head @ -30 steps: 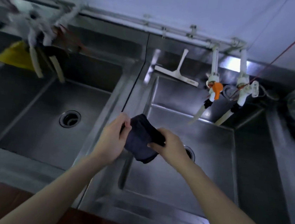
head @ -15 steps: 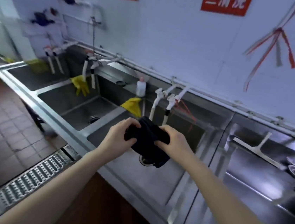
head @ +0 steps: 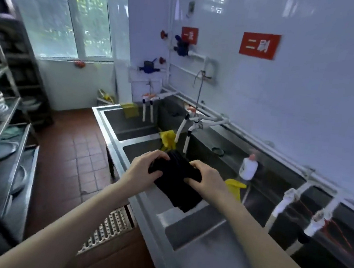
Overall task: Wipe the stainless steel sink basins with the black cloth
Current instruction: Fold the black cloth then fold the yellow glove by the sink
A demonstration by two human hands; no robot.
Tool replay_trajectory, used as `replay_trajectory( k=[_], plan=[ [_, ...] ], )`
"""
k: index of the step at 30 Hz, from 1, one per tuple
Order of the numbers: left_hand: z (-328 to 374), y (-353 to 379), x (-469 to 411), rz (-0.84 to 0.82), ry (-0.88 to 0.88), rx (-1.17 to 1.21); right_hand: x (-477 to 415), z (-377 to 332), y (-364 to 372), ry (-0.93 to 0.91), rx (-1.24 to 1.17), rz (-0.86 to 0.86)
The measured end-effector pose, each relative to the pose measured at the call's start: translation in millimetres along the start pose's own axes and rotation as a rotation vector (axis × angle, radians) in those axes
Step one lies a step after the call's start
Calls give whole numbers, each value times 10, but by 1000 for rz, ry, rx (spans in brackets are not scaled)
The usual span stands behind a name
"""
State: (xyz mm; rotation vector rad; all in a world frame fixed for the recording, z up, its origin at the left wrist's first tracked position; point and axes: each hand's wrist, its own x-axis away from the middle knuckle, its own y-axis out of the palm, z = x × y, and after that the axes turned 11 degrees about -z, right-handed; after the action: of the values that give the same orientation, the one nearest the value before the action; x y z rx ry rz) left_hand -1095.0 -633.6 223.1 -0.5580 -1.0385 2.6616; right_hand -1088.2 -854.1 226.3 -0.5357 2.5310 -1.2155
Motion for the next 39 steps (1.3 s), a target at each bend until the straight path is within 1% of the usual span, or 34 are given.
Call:
replay_trajectory(
  k=[5, 8, 11, 15, 23, 27, 33, 39],
  plan=[
    [-617, -547, -685, 21, -71, -30, -1224, 63, 50, -42, -27, -29],
    [-1023, -899, -984, 41, -100, -38, -1931, -17, 136, -86, -44, -60],
    [-1489, -1250, -1198, 74, -151, -62, -2587, -139, 329, -113, -43, -104],
    [-2181, -1747, -1462, 102, -187, -90, -3501, -316, 692, -147, -43, -116],
    [-3664, -2826, -2094, 64, -146, -140, -5180, -748, 1311, -100, -53, -106],
    [-4147, -3155, -2467, 51, -123, -136, -5818, -807, 1444, -62, -69, -95],
    [-5049, -3544, -3183, -2, -84, -150, -6910, -705, 1662, -5, -49, -95],
    [-5952, -3794, -4092, -16, -83, -179, -8128, -378, 1855, 16, -60, -76]
  ],
)
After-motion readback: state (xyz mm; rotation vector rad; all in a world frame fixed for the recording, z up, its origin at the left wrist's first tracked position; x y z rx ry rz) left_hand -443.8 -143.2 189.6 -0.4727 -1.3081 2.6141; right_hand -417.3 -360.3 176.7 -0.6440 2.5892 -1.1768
